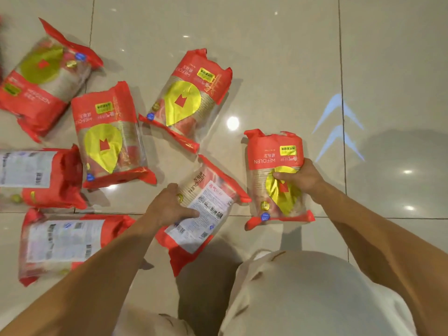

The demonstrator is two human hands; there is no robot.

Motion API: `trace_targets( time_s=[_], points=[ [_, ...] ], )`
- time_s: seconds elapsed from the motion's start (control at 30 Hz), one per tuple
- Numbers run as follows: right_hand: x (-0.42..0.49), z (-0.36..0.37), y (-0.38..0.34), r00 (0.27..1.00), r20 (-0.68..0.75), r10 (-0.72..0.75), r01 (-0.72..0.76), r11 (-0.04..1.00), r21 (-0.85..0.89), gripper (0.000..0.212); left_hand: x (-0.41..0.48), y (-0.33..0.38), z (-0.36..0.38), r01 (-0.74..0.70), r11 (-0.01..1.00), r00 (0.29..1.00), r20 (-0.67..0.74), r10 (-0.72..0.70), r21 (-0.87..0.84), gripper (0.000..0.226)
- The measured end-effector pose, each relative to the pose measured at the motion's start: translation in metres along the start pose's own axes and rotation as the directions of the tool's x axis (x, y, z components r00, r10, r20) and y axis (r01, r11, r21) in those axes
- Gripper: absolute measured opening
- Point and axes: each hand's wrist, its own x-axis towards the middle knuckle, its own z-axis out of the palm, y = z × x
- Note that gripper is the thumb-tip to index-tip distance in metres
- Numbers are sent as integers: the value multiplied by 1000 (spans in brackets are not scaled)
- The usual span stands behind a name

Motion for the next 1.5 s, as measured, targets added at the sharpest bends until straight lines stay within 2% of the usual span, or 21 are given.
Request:
trace_targets(
  time_s=[0.1,0.13,0.2,0.33,0.47,0.63,0.8,0.9,1.07,1.2,1.3,1.4,1.5],
  points=[
    [-32,4,-22,1000,-2,-6,6,999,48,79,-2,-1,5,19,1000,1000,17,-19,13,84],
    [-44,8,-28,1000,-5,-3,3,999,50,77,-8,0,7,37,999,999,11,-37,8,82],
    [-71,12,-42,999,-36,-35,35,999,7,87,-28,2,8,73,996,997,-32,-75,-49,79],
    [-149,6,-79,981,-82,-175,170,983,-74,76,-96,11,-17,81,934,965,-206,-161,-349,76],
    [-268,-38,-153,949,-129,-287,289,957,-3,76,-199,51,-91,-68,846,917,-367,-155,-529,75],
    [-457,-126,-274,878,-223,-424,439,898,19,78,-381,133,-226,-300,738,836,-540,-102,-604,69],
    [-653,-215,-381,791,-291,-539,569,822,25,87,-572,202,-353,-494,678,710,-702,-47,-545,66],
    [-754,-252,-427,703,-359,-614,669,742,41,88,-667,227,-412,-579,641,644,-765,-19,-504,64],
    [-882,-287,-473,556,-445,-702,795,606,37,92,-794,249,-481,-743,549,486,-872,51,-383,67],
    [-950,-296,-493,433,-491,-756,871,491,12,86,-853,247,-512,-826,486,379,-919,105,-286,72],
    [-980,-298,-500,368,-515,-774,902,432,-5,83,-878,242,-525,-854,452,349,-927,133,-257,77],
    [-1000,-296,-503,341,-508,-791,915,404,-14,81,-894,234,-531,-867,442,324,-934,151,-229,80],
    [-1013,-290,-505,320,-499,-805,923,383,-25,83,-906,222,-533,-874,430,307,-943,131,-226,73]
  ],
)
